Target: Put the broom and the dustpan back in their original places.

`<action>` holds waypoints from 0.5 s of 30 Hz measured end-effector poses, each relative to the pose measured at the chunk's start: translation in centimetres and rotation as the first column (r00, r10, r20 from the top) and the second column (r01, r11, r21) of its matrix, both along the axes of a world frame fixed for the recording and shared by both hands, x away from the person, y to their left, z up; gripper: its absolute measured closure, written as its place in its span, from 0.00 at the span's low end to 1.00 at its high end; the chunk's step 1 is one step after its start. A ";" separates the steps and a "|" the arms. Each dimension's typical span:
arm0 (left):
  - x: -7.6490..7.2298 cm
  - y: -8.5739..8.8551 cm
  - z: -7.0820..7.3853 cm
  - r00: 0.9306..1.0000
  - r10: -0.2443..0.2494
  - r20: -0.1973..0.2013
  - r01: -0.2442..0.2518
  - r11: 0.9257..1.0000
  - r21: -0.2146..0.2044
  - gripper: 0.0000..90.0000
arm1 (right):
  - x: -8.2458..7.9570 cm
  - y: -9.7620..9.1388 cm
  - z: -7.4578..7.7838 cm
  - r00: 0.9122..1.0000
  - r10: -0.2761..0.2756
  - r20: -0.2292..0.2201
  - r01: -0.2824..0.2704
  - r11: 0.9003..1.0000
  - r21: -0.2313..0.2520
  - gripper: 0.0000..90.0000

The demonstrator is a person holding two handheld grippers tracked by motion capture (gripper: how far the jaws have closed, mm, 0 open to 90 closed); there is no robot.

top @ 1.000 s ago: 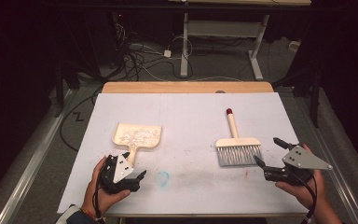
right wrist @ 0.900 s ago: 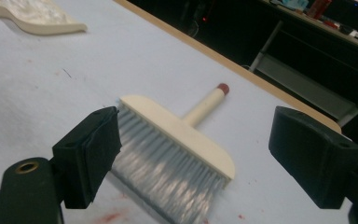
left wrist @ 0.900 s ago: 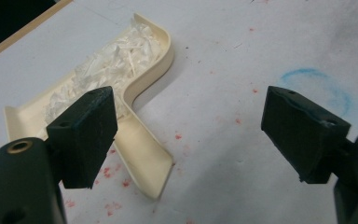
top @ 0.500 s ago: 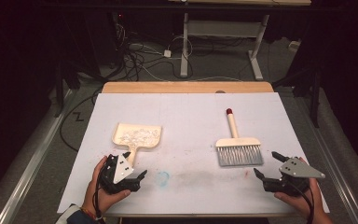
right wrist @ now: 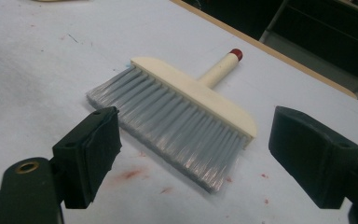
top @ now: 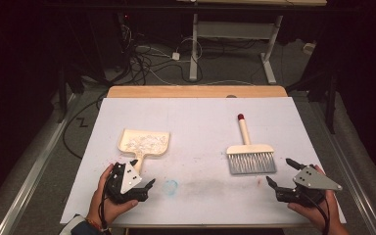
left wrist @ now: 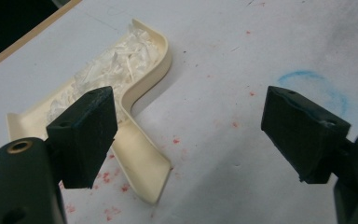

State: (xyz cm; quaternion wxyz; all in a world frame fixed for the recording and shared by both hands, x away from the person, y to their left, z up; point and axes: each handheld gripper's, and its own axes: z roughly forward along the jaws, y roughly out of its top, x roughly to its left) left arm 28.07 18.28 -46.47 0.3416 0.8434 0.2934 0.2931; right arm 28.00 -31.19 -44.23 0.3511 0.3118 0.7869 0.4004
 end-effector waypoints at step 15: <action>0.1 -0.2 -0.1 1.000 -0.009 -0.010 0.009 1.000 -0.007 0.19 | -0.2 0.3 0.4 1.000 0.013 0.002 -0.013 1.000 0.013 0.19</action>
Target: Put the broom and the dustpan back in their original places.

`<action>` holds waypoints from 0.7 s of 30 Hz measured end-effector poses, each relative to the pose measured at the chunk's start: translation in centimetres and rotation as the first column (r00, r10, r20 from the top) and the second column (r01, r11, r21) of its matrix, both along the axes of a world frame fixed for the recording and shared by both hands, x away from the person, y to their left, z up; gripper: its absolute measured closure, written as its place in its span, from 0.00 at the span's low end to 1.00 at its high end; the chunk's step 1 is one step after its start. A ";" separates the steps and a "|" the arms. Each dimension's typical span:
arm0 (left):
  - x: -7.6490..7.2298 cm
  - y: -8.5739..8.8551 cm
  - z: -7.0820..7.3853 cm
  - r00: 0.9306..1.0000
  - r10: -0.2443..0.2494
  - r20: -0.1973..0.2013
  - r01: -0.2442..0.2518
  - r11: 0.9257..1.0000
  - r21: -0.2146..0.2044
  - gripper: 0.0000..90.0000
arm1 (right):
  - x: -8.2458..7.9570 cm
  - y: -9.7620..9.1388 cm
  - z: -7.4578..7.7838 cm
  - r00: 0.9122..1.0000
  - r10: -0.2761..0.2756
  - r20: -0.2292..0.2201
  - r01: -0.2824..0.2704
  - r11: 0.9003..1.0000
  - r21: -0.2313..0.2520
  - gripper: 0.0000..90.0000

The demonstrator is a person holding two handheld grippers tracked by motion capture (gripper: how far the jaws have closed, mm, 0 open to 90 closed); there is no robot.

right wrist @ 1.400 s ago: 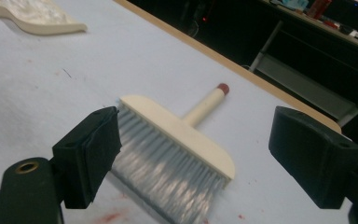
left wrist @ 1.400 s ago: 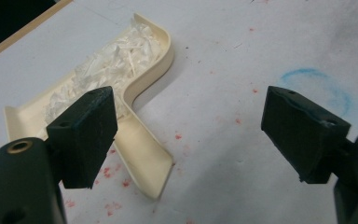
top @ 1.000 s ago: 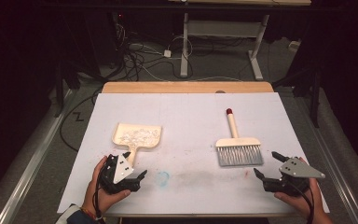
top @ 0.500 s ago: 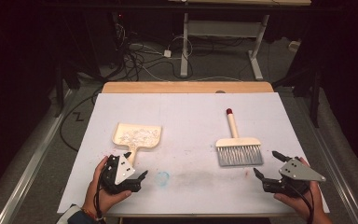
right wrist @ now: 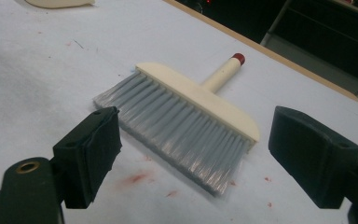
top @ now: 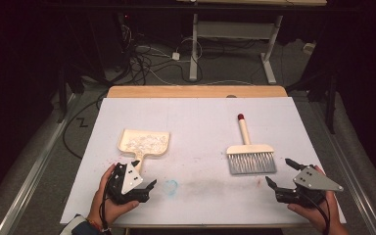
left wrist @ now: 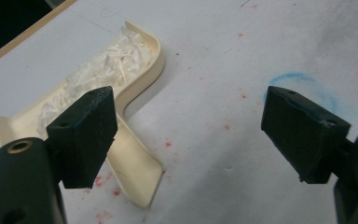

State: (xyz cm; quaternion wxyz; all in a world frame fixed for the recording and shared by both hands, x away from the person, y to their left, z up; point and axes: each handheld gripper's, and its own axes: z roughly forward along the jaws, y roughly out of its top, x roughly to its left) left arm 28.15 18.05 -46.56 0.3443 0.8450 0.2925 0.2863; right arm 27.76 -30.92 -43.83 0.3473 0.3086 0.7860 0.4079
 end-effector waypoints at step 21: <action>0.3 -0.3 -0.1 1.000 0.005 -0.002 -0.005 1.000 0.010 0.19 | 0.1 0.1 -0.1 1.000 -0.002 0.019 0.002 1.000 -0.023 0.20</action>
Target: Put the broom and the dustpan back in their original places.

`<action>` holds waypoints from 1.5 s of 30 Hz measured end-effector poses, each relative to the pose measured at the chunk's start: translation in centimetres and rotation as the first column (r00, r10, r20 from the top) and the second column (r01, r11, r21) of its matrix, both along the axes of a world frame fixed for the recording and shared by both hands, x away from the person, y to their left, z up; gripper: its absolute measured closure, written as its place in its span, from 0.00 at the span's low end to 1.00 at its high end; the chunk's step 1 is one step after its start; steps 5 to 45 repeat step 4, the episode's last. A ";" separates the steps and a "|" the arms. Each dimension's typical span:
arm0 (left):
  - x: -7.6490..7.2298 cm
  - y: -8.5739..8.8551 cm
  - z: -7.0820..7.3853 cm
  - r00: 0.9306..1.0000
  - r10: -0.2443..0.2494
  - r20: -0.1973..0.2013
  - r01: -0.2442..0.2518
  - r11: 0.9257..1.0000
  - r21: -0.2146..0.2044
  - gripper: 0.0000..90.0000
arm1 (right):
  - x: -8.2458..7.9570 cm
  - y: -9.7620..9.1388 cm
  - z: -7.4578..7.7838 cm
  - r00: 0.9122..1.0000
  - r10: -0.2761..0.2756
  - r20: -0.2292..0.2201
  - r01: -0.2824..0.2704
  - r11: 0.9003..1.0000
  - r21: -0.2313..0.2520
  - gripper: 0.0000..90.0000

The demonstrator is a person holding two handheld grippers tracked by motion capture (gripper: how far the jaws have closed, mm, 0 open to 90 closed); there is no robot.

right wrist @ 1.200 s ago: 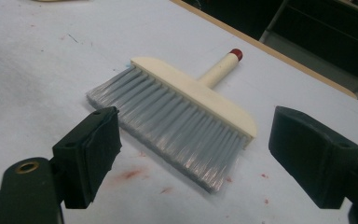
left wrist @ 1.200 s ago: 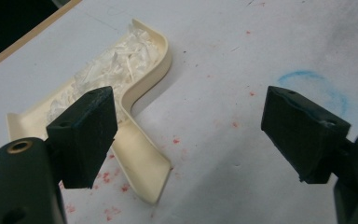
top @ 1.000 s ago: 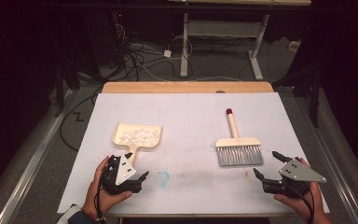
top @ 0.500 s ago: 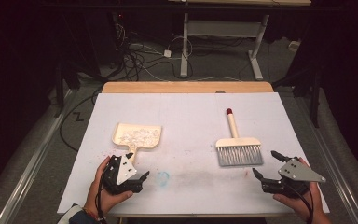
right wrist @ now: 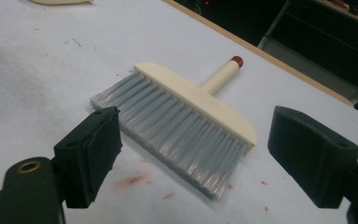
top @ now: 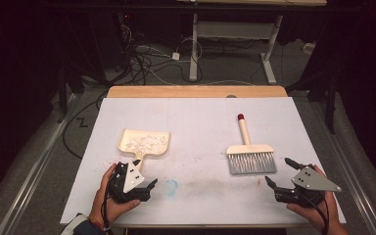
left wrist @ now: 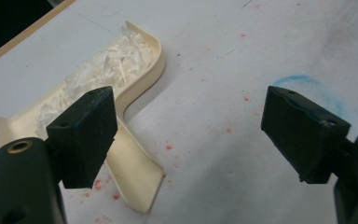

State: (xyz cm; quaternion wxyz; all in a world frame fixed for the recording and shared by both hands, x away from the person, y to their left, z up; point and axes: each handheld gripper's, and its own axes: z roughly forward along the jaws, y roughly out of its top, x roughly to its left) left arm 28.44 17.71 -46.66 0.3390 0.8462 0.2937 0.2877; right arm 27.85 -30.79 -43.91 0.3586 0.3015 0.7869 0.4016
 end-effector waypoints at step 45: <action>0.0 -0.2 0.0 1.000 0.002 0.005 -0.002 1.000 0.001 0.19 | 0.0 0.0 -0.1 1.000 0.000 -0.006 0.000 1.000 -0.001 0.20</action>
